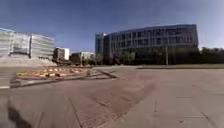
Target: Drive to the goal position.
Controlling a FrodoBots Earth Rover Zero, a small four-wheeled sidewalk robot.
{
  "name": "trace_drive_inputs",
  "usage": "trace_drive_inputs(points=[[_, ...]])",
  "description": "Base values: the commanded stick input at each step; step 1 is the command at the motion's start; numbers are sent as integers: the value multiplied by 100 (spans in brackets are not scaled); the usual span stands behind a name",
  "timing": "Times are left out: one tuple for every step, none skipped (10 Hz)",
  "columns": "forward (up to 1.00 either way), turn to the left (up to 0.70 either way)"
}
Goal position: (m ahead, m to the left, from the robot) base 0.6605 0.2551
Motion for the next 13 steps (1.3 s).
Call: trace_drive_inputs(points=[[70, -23], [70, -27], [70, -30], [70, -34], [70, -35], [70, -35], [70, -35], [70, -30], [70, -17], [70, -3], [70, 0], [70, 0], [70, 0]])
